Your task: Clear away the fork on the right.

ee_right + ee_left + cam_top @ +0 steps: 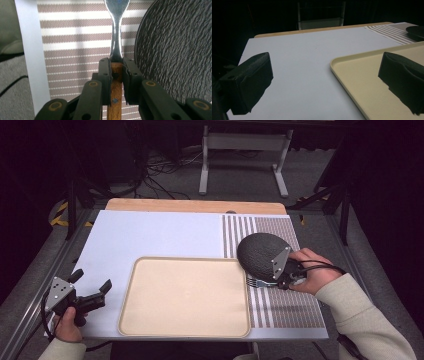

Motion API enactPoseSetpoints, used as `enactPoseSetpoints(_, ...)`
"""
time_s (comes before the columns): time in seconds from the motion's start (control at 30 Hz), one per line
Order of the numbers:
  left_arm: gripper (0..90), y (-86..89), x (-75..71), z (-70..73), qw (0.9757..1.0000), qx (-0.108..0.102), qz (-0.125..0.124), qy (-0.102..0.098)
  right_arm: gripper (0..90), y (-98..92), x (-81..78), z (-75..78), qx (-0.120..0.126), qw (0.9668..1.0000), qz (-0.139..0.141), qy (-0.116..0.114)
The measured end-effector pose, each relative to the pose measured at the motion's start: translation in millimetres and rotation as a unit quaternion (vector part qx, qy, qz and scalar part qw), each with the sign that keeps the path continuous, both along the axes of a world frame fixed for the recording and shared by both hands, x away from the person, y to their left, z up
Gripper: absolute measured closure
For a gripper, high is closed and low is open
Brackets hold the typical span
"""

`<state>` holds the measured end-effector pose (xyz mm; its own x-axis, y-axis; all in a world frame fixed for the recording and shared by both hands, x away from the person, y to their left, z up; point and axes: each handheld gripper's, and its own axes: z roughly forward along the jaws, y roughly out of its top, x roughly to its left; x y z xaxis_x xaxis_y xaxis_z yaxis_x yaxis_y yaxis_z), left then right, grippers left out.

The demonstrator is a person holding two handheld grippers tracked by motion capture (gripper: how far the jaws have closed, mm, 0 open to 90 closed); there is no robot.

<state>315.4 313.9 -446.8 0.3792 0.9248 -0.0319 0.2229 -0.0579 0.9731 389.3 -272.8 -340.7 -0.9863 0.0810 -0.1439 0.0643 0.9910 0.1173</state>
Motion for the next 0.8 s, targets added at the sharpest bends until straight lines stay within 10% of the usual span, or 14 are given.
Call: enactPoseSetpoints(0.8,0.1,0.6,-0.1,0.2,1.0,0.001,-0.001,0.0,78.2,45.5,4.1,16.9,0.091,0.9902,-0.106,-0.001)
